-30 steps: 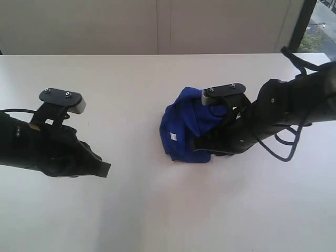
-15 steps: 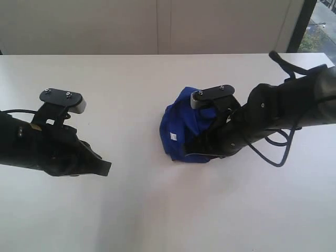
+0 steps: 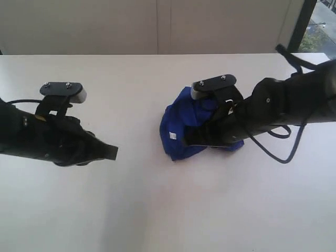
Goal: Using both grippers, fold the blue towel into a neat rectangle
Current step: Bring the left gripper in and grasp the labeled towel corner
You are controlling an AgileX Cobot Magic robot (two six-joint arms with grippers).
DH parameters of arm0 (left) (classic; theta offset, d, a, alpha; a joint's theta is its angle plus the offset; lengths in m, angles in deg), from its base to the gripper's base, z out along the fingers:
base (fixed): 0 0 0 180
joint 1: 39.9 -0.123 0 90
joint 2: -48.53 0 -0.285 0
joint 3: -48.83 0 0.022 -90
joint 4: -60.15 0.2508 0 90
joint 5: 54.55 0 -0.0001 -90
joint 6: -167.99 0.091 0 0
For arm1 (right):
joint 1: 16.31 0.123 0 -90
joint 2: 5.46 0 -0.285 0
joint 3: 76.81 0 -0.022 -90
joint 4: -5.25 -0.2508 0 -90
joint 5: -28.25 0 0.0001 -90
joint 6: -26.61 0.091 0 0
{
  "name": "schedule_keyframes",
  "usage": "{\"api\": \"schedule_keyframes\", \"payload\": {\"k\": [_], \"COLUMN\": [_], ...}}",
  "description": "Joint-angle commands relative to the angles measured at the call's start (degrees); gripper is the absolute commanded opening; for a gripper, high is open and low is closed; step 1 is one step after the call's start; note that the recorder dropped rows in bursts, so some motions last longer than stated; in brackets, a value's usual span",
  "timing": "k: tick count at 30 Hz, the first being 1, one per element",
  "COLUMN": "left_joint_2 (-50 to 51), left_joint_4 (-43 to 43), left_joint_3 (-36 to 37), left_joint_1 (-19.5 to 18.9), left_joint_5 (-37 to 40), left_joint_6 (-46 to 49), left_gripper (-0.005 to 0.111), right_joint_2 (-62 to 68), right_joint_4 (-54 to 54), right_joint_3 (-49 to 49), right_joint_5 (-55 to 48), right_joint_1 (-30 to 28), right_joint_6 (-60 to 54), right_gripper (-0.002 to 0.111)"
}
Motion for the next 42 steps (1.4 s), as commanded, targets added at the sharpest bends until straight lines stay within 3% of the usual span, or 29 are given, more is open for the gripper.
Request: {"api": "schedule_keyframes", "payload": {"k": [1, 9, 16, 24, 27, 42], "left_joint_2": [3.75, 15.96, 22.69, 23.93, 23.93, 28.58], "left_joint_4": [-4.07, -10.52, -18.43, -21.13, -23.04, -28.59], "left_joint_3": [-5.76, -17.86, -21.43, -23.22, -23.48, -26.01], "left_joint_1": [0.35, 2.1, 2.1, 2.1, 2.1, 2.1], "left_joint_5": [3.3, 4.45, 7.6, 8.48, 8.89, 7.68], "left_joint_6": [-0.61, -0.87, -1.46, -1.24, -1.24, -0.96], "left_gripper": [0.0, 0.0, 0.001, 0.042, 0.051, 0.051], "right_joint_2": [-4.39, -5.52, -5.52, -5.52, -5.52, -5.52], "right_joint_4": [-0.02, -0.02, -0.02, -0.02, -0.02, -0.02], "right_joint_3": [0.12, 0.12, 0.22, 0.22, 0.22, 0.22], "right_joint_5": [-2.2, -3.39, -3.39, -3.28, -3.51, -3.62], "right_joint_1": [0.05, 0.05, 0.05, 0.05, 0.05, 0.05], "right_joint_6": [-0.68, -0.56, -0.46, -0.46, -0.04, -0.04], "right_gripper": [0.0, 0.0, 0.0, 0.0, 0.0, 0.0]}}
